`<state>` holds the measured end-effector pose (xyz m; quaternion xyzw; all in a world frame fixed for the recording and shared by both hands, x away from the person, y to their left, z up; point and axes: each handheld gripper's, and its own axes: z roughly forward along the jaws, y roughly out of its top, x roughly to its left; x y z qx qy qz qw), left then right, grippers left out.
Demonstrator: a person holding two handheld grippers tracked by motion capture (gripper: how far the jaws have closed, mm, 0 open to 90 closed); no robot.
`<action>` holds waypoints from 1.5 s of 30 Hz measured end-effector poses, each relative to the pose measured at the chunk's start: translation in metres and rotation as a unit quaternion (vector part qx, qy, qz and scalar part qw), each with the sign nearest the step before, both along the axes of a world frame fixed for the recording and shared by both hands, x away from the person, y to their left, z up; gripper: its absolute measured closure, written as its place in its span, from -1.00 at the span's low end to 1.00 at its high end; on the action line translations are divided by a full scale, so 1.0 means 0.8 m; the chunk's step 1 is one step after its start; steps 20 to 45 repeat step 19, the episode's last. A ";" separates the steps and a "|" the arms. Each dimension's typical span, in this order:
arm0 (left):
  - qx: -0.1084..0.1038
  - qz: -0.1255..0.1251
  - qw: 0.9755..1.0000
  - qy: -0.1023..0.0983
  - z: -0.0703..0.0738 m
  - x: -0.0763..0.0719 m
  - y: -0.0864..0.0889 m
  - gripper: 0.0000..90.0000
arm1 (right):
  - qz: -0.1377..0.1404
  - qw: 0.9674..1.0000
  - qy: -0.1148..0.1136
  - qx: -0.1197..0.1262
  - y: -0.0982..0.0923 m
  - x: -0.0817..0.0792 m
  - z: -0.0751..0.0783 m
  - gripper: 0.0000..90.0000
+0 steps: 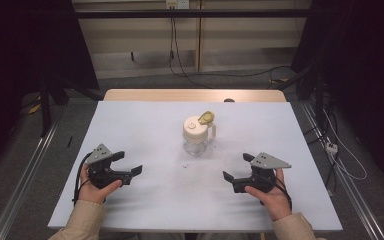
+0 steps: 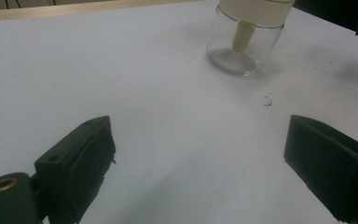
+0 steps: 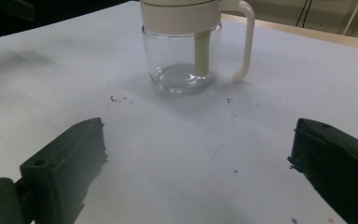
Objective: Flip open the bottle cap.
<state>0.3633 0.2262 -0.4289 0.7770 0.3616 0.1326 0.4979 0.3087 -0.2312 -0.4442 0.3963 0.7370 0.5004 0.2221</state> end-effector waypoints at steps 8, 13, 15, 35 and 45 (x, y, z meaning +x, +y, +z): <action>0.007 -0.006 1.000 -0.002 -0.001 -0.006 0.002 -0.82 | -0.006 1.000 -0.001 -0.003 -0.013 -0.013 -0.003 -0.93; 0.005 -0.002 1.000 -0.003 -0.002 -0.006 0.002 -0.82 | -0.007 1.000 -0.002 -0.006 -0.015 -0.015 -0.005 -0.93; 0.005 -0.003 1.000 -0.004 -0.002 -0.005 0.002 -0.82 | -0.008 1.000 -0.002 -0.009 -0.015 -0.015 -0.005 -0.93; 0.004 -0.001 1.000 -0.002 -0.003 -0.005 0.002 -0.82 | -0.009 1.000 -0.001 -0.010 -0.017 -0.015 -0.006 -0.93; 0.004 -0.001 1.000 -0.002 -0.003 -0.005 0.002 -0.82 | -0.009 1.000 -0.001 -0.010 -0.017 -0.015 -0.006 -0.93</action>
